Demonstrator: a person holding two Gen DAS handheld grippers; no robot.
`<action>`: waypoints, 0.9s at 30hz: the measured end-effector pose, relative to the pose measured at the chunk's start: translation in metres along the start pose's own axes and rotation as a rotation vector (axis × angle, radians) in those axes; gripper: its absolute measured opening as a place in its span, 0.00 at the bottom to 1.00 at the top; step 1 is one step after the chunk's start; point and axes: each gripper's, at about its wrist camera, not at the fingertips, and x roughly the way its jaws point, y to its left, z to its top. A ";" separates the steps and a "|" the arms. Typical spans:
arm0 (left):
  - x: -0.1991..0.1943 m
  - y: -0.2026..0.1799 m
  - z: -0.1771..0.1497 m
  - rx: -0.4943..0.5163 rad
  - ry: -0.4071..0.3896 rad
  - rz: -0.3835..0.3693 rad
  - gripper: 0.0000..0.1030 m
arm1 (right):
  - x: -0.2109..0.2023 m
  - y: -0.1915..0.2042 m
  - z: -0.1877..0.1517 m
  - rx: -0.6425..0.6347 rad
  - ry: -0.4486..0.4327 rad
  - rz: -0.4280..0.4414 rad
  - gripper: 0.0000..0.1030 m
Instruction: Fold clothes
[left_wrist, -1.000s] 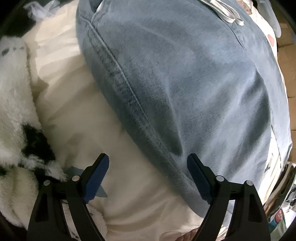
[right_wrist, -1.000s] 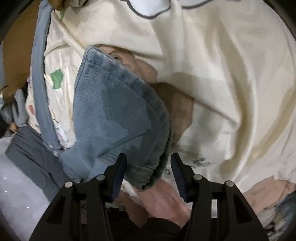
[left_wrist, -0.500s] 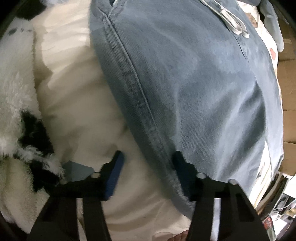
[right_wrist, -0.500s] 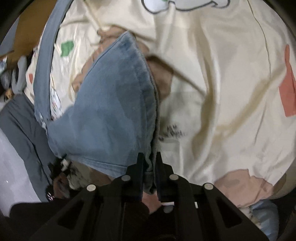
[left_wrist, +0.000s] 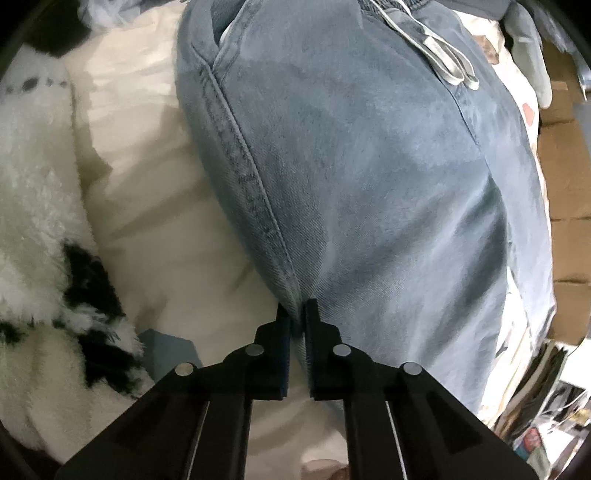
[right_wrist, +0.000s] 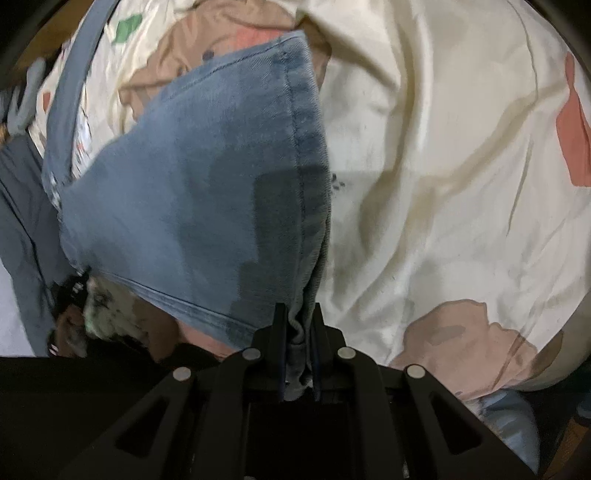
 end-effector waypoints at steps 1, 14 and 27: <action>0.004 0.001 -0.001 -0.003 0.001 0.007 0.06 | 0.004 -0.004 -0.001 -0.006 0.010 -0.014 0.08; 0.001 0.023 -0.013 0.014 0.023 0.019 0.07 | 0.007 -0.017 -0.006 -0.026 0.063 -0.124 0.06; 0.000 0.004 -0.020 0.093 0.069 0.152 0.31 | -0.040 -0.023 0.034 -0.038 -0.156 -0.011 0.37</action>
